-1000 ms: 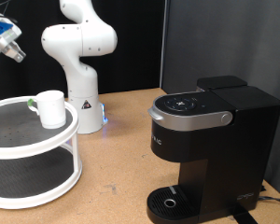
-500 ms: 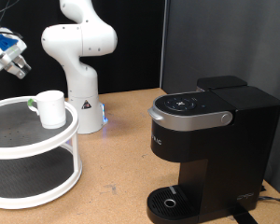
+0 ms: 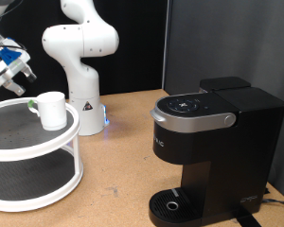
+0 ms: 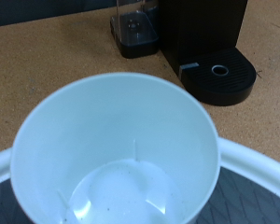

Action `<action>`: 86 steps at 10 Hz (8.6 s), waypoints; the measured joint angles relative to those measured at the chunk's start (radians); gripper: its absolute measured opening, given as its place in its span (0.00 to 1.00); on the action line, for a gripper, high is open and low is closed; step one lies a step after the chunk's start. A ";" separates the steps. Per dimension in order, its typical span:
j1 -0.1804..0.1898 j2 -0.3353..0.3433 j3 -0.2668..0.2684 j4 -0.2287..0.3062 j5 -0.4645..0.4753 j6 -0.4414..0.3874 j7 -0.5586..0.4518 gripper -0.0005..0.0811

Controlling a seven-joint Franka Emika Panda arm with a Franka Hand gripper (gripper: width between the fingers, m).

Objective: Make a cup of coffee with the keurig machine

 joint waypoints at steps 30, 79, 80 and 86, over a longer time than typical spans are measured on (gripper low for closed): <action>-0.004 -0.087 0.028 -0.047 0.015 0.033 0.061 0.09; 0.726 0.771 0.265 0.088 1.507 0.728 -0.331 0.09; 0.726 0.778 0.273 0.090 1.518 0.728 -0.336 0.09; 0.726 0.843 0.304 0.128 1.595 0.725 -0.365 0.09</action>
